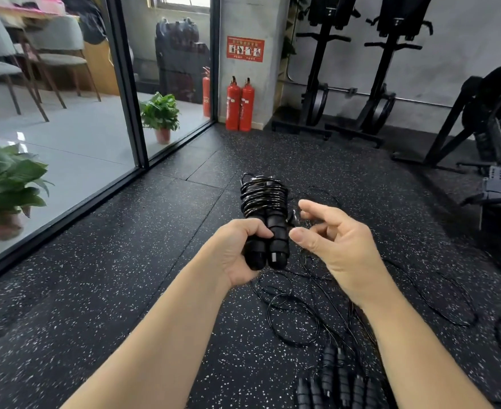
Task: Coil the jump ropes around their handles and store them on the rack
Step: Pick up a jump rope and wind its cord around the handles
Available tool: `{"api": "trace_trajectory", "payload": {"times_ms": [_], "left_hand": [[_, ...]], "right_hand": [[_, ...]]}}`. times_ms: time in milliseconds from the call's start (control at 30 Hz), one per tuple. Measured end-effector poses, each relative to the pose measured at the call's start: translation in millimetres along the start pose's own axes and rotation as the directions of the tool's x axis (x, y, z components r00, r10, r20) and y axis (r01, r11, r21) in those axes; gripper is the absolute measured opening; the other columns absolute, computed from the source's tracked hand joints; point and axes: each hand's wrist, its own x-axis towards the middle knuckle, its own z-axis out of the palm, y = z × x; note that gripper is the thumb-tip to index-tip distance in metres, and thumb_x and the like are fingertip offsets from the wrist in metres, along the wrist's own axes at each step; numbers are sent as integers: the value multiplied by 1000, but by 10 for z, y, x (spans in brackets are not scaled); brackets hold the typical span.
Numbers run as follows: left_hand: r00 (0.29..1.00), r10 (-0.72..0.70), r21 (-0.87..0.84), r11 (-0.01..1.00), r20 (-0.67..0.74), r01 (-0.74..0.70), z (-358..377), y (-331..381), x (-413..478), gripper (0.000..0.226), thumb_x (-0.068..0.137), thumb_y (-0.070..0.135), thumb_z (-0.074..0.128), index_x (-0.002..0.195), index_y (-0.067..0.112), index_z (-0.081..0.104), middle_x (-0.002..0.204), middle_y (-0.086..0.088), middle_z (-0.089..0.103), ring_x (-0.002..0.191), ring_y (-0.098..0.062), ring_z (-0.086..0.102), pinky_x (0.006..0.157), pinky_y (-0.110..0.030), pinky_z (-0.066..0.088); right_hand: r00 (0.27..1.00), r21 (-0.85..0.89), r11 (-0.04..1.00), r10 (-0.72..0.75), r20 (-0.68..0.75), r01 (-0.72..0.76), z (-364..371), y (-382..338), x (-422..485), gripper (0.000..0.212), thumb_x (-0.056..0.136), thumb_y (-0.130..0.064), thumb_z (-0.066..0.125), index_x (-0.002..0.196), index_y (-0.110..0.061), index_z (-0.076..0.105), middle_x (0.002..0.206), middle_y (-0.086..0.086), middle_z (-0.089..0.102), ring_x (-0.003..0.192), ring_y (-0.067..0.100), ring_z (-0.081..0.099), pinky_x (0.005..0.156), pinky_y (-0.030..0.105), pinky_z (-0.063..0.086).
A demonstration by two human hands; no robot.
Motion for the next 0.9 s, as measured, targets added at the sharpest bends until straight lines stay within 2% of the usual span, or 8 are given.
{"api": "trace_trajectory", "payload": {"times_ms": [100, 200, 300, 400, 500, 667, 800, 900], "left_hand": [[999, -20, -45, 999, 34, 21, -48, 29, -5, 25, 83, -6, 41, 94, 2, 62, 80, -13, 70, 61, -23, 66, 58, -25, 53], [996, -18, -61, 998, 86, 23, -51, 45, -38, 36, 70, -5, 45, 100, 1, 65, 94, -16, 72, 75, -24, 69, 70, -31, 53], [996, -35, -57, 998, 82, 39, -60, 44, -24, 40, 61, -3, 49, 98, 3, 64, 95, -14, 70, 71, -24, 65, 71, -31, 51], [994, -64, -22, 998, 91, 66, -77, 53, -25, 27, 75, -6, 44, 90, 3, 64, 79, -11, 69, 61, -22, 65, 61, -26, 54], [989, -101, 22, 995, 106, 100, -99, 53, -17, 26, 81, -6, 41, 93, 3, 63, 79, -12, 68, 59, -22, 66, 54, -24, 55], [977, -142, 96, 987, 158, 128, -82, 49, -33, 29, 79, -8, 42, 89, 3, 66, 82, -12, 70, 63, -21, 68, 57, -24, 57], [973, -146, 119, 985, 178, 127, -48, 15, -38, 42, 63, -4, 49, 102, 3, 64, 94, -15, 70, 72, -23, 69, 62, -27, 58], [986, -103, 145, 986, 135, 83, -32, 4, -41, 29, 75, -10, 46, 94, 3, 64, 84, -15, 68, 61, -24, 68, 52, -27, 56]], "right_hand": [[969, 171, 967, 155, 191, -189, -117, -1, 7, 54, 65, -18, 76, 118, -18, 63, 87, 3, 55, 66, 5, 51, 60, 15, 46], [943, 202, 950, 176, 284, -238, -151, 8, 15, 57, 69, -7, 71, 124, -14, 58, 81, 4, 57, 65, 9, 52, 57, 19, 45], [964, 263, 945, 136, 229, -196, -120, -18, 30, 52, 75, -9, 64, 126, -15, 57, 83, 9, 59, 66, 11, 54, 61, 20, 48], [971, 289, 941, 116, 208, -174, -104, -30, 36, 44, 79, -13, 62, 123, -16, 60, 81, 11, 60, 64, 12, 54, 60, 20, 48], [969, 263, 952, 99, 226, -158, -109, -29, 32, 43, 79, -18, 62, 122, -16, 62, 77, 9, 61, 61, 14, 52, 57, 20, 45], [973, 228, 963, 96, 207, -144, -87, -36, 36, 39, 79, -19, 63, 117, -10, 64, 67, 6, 59, 51, 10, 47, 50, 17, 39], [981, 216, 965, 114, 156, -147, -51, -42, 38, 38, 74, -22, 68, 106, -1, 66, 58, -2, 54, 47, 9, 38, 45, 17, 30], [984, 165, 976, 118, 137, -140, -23, -64, 41, 31, 72, -22, 71, 94, 0, 67, 54, -1, 53, 42, 9, 36, 40, 16, 28]]}}
